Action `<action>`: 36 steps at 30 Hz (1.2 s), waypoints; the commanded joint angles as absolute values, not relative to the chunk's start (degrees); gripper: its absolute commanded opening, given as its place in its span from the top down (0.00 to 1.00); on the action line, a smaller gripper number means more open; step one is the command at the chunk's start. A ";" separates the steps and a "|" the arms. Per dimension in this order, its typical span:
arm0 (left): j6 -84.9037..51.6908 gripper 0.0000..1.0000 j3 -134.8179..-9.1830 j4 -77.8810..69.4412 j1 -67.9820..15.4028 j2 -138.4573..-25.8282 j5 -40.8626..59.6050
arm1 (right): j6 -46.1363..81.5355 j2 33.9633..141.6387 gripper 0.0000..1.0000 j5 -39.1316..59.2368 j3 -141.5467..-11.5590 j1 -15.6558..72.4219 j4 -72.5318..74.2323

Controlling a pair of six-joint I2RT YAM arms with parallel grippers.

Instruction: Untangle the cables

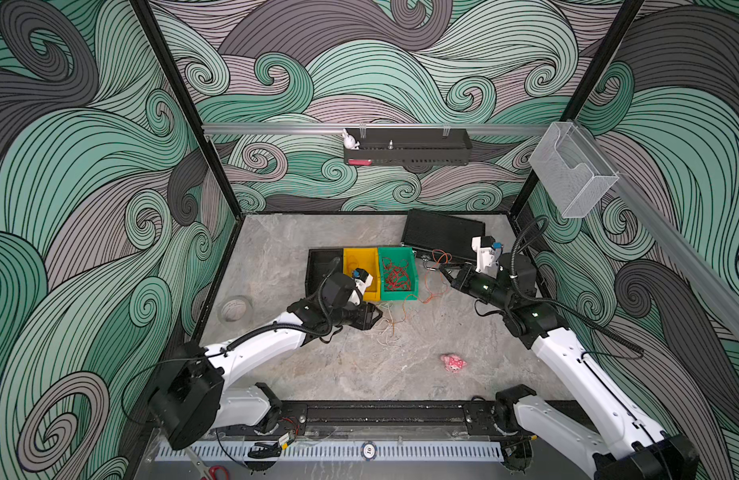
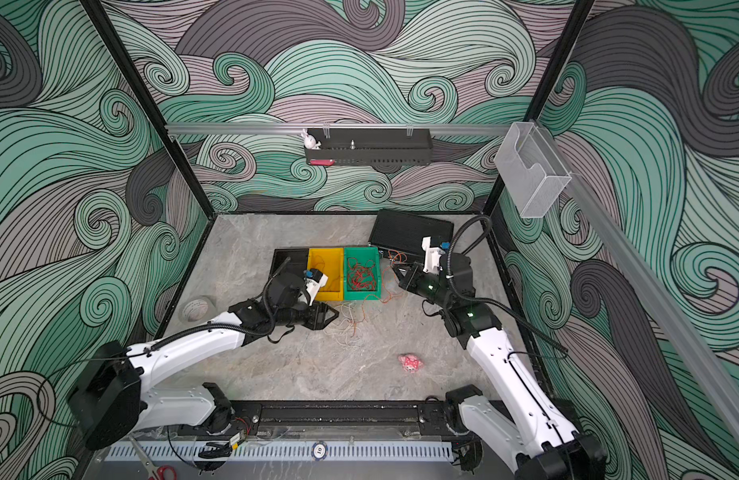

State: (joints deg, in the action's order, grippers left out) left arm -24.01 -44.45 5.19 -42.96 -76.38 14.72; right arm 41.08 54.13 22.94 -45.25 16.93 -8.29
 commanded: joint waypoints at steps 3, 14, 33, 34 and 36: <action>-22.44 0.49 -50.91 0.33 -45.82 -85.93 16.36 | 41.44 53.05 0.99 23.07 -44.13 17.32 -7.14; -22.64 0.50 -56.96 -0.97 -48.09 -97.19 17.70 | 40.47 52.56 0.99 23.13 -43.86 17.40 -8.05; -20.76 1.00 -60.82 6.32 -48.70 -91.87 19.30 | 39.81 57.06 0.99 24.57 -40.68 18.32 -5.42; -20.88 1.00 -60.21 6.24 -48.61 -90.48 18.80 | 39.97 57.29 0.99 24.73 -40.44 18.59 -4.99; -20.86 1.00 -59.24 6.26 -48.61 -88.16 17.94 | 40.16 57.94 0.99 25.49 -40.02 19.13 -4.53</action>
State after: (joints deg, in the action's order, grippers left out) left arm -21.47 -59.86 4.80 -48.51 -91.81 19.57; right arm 40.56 57.67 23.73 -40.32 18.37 -6.79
